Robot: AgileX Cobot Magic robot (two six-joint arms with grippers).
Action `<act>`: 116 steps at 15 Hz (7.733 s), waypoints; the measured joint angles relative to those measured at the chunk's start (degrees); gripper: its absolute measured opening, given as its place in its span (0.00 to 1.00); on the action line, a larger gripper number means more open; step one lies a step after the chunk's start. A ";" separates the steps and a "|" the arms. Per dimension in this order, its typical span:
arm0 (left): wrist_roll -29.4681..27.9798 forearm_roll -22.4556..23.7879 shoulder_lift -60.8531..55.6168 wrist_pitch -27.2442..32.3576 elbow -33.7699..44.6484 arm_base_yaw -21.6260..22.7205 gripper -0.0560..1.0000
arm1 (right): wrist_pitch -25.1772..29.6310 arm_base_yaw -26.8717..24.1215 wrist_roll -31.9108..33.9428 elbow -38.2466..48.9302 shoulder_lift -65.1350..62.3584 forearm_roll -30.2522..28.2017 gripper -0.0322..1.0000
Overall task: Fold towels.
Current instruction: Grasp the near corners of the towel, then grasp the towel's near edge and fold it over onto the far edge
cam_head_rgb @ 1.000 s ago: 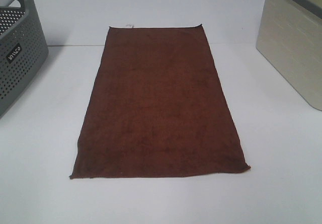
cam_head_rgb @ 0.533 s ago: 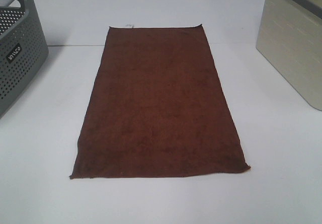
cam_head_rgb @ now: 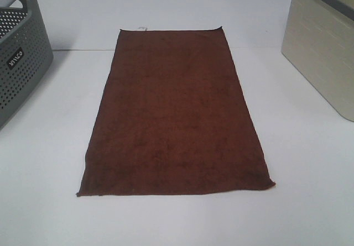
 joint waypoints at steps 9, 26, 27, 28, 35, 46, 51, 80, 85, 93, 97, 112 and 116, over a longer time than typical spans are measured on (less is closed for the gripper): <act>0.00 0.00 0.00 0.00 0.00 0.00 0.70 | 0.00 0.00 0.00 0.00 0.00 0.00 0.79; 0.00 0.00 0.00 0.00 0.00 0.00 0.70 | 0.00 0.00 0.00 0.00 0.00 0.06 0.79; 0.00 0.00 0.00 0.00 0.00 0.00 0.70 | 0.00 0.00 0.00 0.00 0.00 0.06 0.79; 0.00 0.00 0.00 0.00 0.00 0.00 0.70 | 0.00 0.00 0.00 0.00 0.00 0.06 0.79; -2.29 -0.34 0.63 -2.98 -0.69 0.00 0.70 | -0.34 0.00 0.06 -1.38 3.55 0.11 0.78; -2.52 -24.29 35.35 -19.60 -0.29 0.00 0.70 | -7.85 0.00 -1.83 -5.90 41.14 13.01 0.77; 19.02 -43.09 60.79 -22.35 -0.29 0.00 0.70 | -15.36 0.00 -10.77 -5.90 60.85 20.05 0.77; 60.33 -80.84 112.59 -29.68 -11.75 -11.52 0.05 | -31.57 7.28 -45.89 -13.75 110.12 59.47 0.03; 48.01 -66.75 104.79 -29.68 -9.97 -11.52 0.05 | -27.22 7.28 -38.85 -13.69 103.93 50.99 0.03; 43.83 -62.97 85.03 -29.68 10.31 -11.52 0.05 | -23.95 7.28 -34.26 4.07 90.01 46.58 0.03; 43.32 -63.14 81.93 -29.79 13.35 -11.52 0.05 | -24.58 7.28 -34.21 4.98 86.00 46.93 0.03; 43.09 -64.00 106.17 -41.25 -32.77 -11.52 0.05 | -22.40 7.28 -21.77 -50.82 111.55 32.09 0.03; 43.09 -62.97 121.52 -43.20 -52.88 -11.52 0.05 | -22.06 7.28 -17.76 -73.28 126.39 27.50 0.03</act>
